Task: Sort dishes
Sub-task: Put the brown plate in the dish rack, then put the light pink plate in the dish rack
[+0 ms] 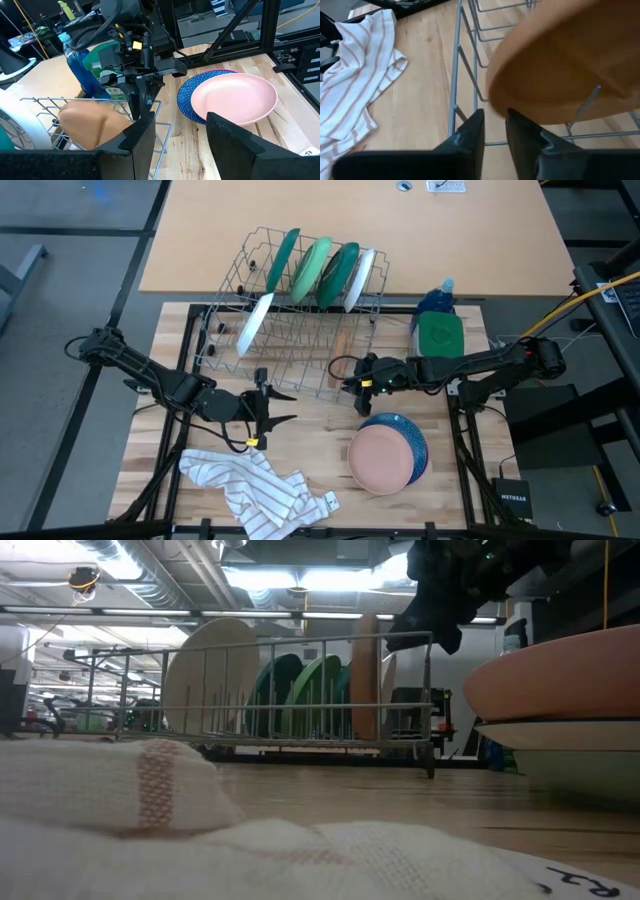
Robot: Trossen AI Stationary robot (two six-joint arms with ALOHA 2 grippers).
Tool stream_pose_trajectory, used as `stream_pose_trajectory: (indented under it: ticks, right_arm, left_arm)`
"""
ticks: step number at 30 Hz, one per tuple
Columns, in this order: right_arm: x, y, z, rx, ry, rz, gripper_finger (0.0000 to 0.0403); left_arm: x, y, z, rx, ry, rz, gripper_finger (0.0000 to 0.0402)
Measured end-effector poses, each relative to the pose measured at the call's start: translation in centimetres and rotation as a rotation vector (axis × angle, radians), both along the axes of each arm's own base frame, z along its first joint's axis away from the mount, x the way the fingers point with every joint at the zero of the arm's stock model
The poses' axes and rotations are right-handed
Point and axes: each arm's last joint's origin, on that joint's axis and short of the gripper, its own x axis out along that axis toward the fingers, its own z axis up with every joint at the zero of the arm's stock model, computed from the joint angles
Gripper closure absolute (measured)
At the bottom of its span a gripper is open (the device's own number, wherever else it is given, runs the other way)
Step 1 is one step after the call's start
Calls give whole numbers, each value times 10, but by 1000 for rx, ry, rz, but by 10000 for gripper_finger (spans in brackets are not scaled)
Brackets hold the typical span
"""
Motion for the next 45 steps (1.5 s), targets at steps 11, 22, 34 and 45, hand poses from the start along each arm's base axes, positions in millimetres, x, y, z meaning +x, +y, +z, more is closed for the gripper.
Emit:
stream_pose_trajectory:
  ticks: [11, 22, 34, 45]
  right_arm:
    - [-1, 0, -1, 1, 13, 0, 290]
    - [-10, 4, 14, 173, -37, 52, 309]
    - [-24, 60, 23, 725, 26, -4, 342]
    - [-39, 126, 5, 945, 163, -135, 346]
  left_arm:
    - [0, 0, 0, 1, 1, 0, 235]
    - [-1, 0, -3, 14, 30, 0, 235]
    - [-2, 2, -9, 55, 96, 0, 235]
    - [-16, 22, -31, 48, 386, 19, 235]
